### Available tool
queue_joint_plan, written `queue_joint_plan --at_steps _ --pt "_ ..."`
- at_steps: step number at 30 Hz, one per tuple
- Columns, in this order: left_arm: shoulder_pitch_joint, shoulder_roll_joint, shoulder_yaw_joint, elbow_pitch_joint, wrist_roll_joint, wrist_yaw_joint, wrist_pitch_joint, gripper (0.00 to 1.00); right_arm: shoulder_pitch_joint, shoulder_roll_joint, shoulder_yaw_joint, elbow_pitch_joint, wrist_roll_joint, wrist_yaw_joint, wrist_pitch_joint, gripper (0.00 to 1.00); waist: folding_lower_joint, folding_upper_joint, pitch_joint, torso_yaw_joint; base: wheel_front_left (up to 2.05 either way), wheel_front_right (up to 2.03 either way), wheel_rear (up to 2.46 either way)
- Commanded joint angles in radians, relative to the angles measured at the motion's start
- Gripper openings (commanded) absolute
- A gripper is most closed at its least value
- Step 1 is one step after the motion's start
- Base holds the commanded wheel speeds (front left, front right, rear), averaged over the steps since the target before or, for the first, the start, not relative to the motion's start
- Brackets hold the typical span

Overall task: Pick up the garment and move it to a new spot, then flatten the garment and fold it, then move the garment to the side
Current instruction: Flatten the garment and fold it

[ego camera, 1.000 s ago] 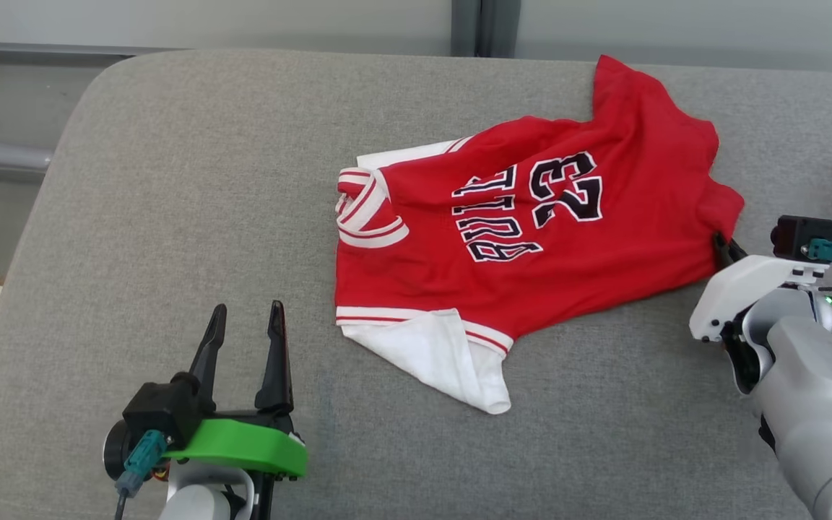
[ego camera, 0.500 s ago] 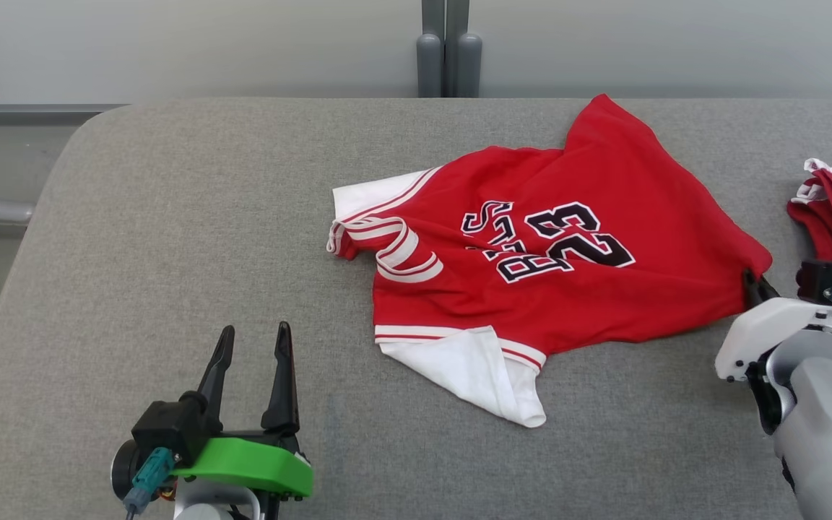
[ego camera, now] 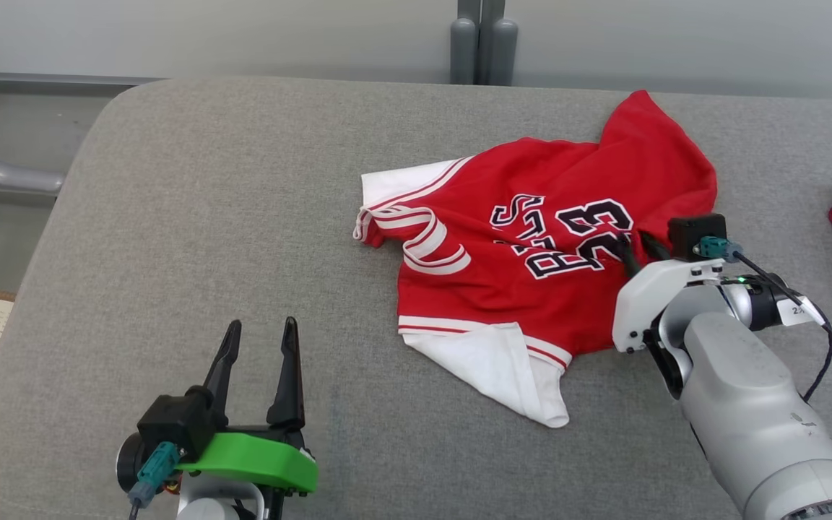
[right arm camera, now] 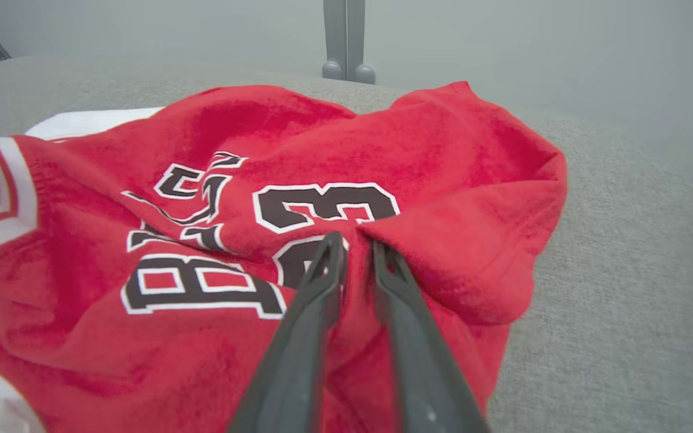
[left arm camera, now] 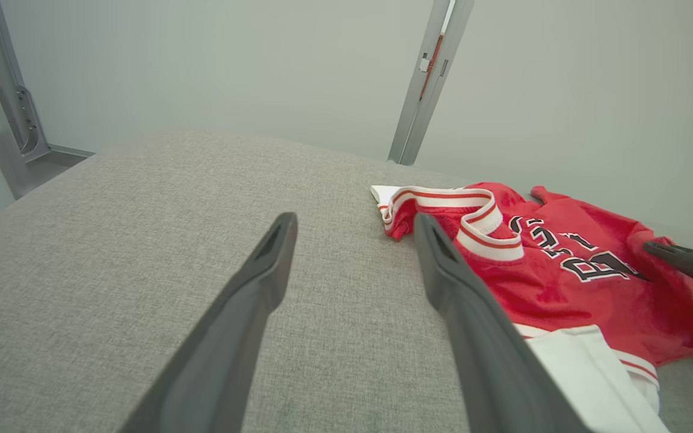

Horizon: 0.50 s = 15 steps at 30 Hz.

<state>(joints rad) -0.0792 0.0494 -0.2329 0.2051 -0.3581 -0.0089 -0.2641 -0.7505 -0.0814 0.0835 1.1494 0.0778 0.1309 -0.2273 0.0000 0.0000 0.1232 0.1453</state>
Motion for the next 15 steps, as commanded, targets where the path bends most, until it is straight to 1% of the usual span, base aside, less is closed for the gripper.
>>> queue_joint_plan --at_steps 1,7,12,15 --pt "-0.013 0.002 0.004 0.001 0.002 0.002 0.000 1.00 -0.011 0.007 0.001 0.002 -0.003 0.000 -0.010 1.00 0.0000 0.0000 0.010 0.011 0.00 0.00 0.00" --pt "-0.004 0.002 0.013 -0.003 0.001 0.008 0.000 1.00 0.005 0.024 0.028 -0.046 0.020 0.000 -0.032 1.00 0.0000 0.0000 0.010 -0.002 0.00 0.00 0.00" --pt "0.002 0.002 0.017 -0.008 0.004 0.007 0.000 1.00 0.055 0.027 0.034 -0.143 0.076 0.000 -0.038 1.00 0.0000 0.0000 0.007 -0.033 0.00 0.00 0.00" --pt "0.006 0.002 0.019 -0.010 0.005 0.007 0.000 1.00 0.105 0.009 0.005 -0.216 0.108 0.000 -0.038 1.00 0.0000 0.0000 0.007 -0.045 0.00 0.00 0.00"
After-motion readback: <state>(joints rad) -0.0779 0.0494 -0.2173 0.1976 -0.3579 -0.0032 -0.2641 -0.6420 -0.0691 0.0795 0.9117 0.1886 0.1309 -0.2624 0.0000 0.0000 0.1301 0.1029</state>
